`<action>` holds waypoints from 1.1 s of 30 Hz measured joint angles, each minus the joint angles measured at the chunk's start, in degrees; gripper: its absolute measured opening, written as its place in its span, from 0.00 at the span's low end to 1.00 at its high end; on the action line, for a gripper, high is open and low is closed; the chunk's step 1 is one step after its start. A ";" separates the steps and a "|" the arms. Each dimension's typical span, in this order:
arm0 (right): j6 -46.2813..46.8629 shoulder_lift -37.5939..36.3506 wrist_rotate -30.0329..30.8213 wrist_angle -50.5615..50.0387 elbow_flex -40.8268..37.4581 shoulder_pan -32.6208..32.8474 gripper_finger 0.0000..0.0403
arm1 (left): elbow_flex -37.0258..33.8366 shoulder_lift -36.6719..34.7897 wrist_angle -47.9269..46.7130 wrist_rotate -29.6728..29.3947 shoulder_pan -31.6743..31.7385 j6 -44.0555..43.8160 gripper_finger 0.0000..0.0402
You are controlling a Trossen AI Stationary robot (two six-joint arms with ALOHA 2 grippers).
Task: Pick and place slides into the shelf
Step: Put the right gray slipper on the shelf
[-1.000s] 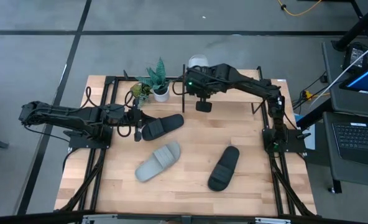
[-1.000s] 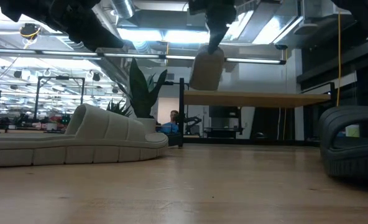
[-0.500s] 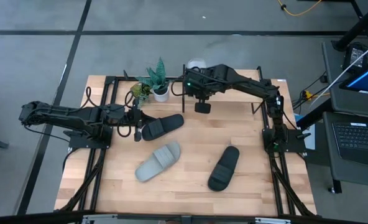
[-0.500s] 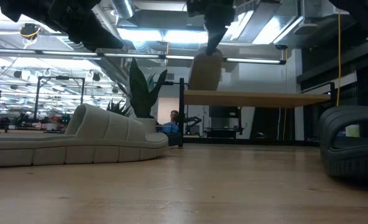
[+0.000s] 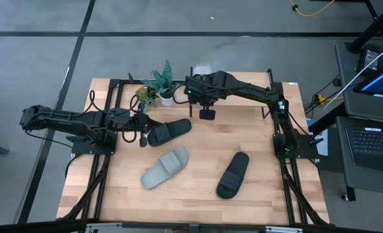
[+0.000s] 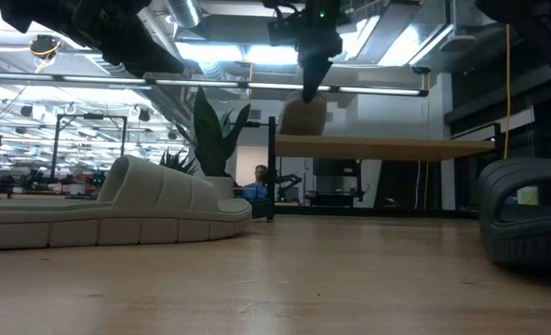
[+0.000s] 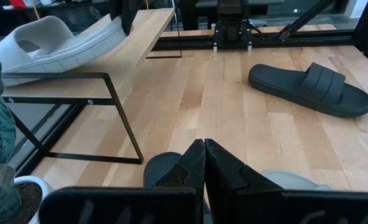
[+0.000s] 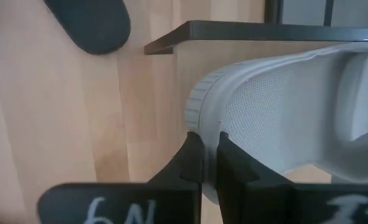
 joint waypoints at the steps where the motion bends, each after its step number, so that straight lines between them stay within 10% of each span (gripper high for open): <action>1: -0.11 0.04 0.05 0.32 0.00 0.00 0.05 | 0.00 0.00 0.00 0.00 -0.06 -0.02 0.00; 33: -2.44 1.85 -2.75 1.66 0.07 -2.08 0.05 | 0.00 0.00 0.03 0.00 -0.04 -0.05 0.00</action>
